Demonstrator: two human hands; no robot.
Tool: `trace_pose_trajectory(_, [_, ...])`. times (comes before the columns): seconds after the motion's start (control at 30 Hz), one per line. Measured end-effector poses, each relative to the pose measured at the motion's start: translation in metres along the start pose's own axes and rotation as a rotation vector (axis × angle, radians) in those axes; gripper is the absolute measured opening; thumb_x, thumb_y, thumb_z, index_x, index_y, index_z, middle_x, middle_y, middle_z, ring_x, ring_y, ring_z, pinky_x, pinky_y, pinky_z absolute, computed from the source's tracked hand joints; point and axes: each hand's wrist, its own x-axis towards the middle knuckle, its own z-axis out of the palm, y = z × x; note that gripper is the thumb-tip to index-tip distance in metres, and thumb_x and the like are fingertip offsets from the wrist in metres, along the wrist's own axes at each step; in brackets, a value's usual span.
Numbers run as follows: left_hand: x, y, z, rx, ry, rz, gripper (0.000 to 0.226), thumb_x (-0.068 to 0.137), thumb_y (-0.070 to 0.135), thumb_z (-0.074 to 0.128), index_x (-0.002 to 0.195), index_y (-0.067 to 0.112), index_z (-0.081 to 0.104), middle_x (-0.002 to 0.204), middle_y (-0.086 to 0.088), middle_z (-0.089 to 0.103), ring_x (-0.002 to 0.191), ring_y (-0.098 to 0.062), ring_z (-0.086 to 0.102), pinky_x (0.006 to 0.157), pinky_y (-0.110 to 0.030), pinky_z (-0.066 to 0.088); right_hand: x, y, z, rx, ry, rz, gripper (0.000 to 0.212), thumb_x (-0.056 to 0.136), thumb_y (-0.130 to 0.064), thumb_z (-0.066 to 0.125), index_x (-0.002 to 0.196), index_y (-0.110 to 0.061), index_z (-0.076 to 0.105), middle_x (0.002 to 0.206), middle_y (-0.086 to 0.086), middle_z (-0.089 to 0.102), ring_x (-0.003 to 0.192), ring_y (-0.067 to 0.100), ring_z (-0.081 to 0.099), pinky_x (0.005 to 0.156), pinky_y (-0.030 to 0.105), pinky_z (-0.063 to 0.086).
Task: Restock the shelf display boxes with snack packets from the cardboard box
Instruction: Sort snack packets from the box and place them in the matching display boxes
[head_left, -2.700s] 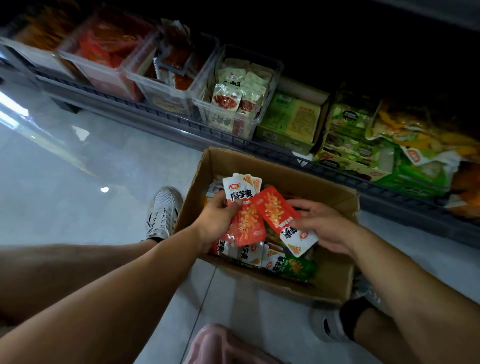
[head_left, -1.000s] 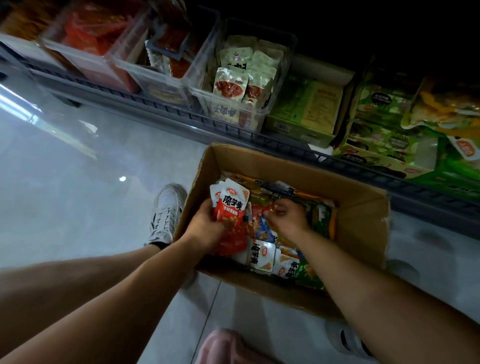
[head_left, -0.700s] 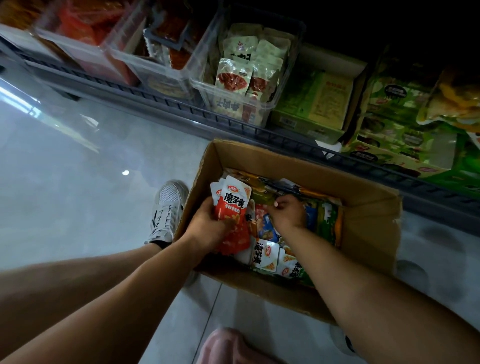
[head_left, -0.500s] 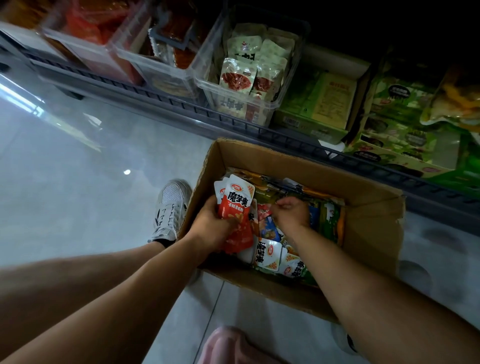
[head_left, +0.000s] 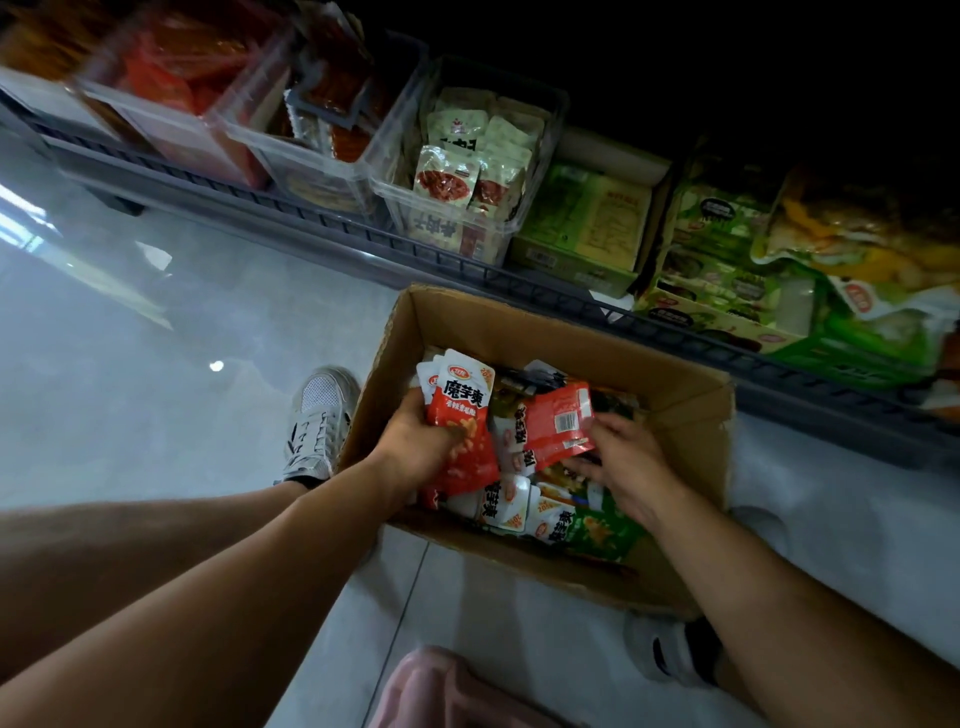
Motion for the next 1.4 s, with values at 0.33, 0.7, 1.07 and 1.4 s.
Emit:
trace_pose_trajectory(0.33, [-0.029, 0.018, 0.018, -0.045, -0.085, 0.009, 0.061, 0.094, 0.015, 0.071, 0.146, 0.028, 0.043, 0.125, -0.004, 0.067, 0.109, -0.029, 0.068, 0.099, -0.051, 0.054, -0.056, -0.031, -0.018, 0.305, -0.042, -0.049, 0.018, 0.104, -0.010, 0.049, 0.119, -0.009, 0.058, 0.121, 0.019, 0.066, 0.113, 0.032, 0.065, 0.100, 0.051, 0.053])
trace_pose_trajectory(0.7, [-0.069, 0.047, 0.030, -0.236, -0.138, 0.106, 0.055, 0.090, 0.008, 0.074, 0.138, 0.025, 0.052, 0.124, -0.009, 0.070, 0.107, -0.037, 0.070, 0.093, -0.061, 0.057, -0.125, -0.076, -0.004, 0.149, -0.106, -0.368, 0.021, 0.099, -0.025, 0.060, 0.091, -0.007, 0.066, 0.098, 0.017, 0.075, 0.098, 0.029, 0.073, 0.093, 0.046, 0.057])
trace_pose_trajectory(1.07, [-0.088, 0.041, 0.030, -0.300, -0.238, 0.142, 0.047, 0.096, 0.000, 0.063, 0.137, 0.020, 0.052, 0.121, -0.012, 0.073, 0.104, -0.036, 0.074, 0.089, -0.057, 0.060, -0.131, -0.058, 0.002, -0.158, 0.056, -0.520, 0.064, 0.078, -0.005, 0.083, 0.130, -0.029, 0.056, 0.125, -0.004, 0.064, 0.109, 0.018, 0.066, 0.085, 0.047, 0.061])
trace_pose_trajectory(1.4, [-0.087, 0.042, 0.039, -0.307, -0.167, 0.183, 0.050, 0.096, 0.005, 0.058, 0.139, 0.029, 0.052, 0.118, -0.008, 0.074, 0.104, -0.035, 0.073, 0.095, -0.058, 0.057, -0.112, -0.067, -0.011, 0.375, -0.048, -0.234, 0.036, 0.092, -0.008, 0.067, 0.128, -0.013, 0.063, 0.112, 0.012, 0.075, 0.104, 0.029, 0.071, 0.086, 0.045, 0.058])
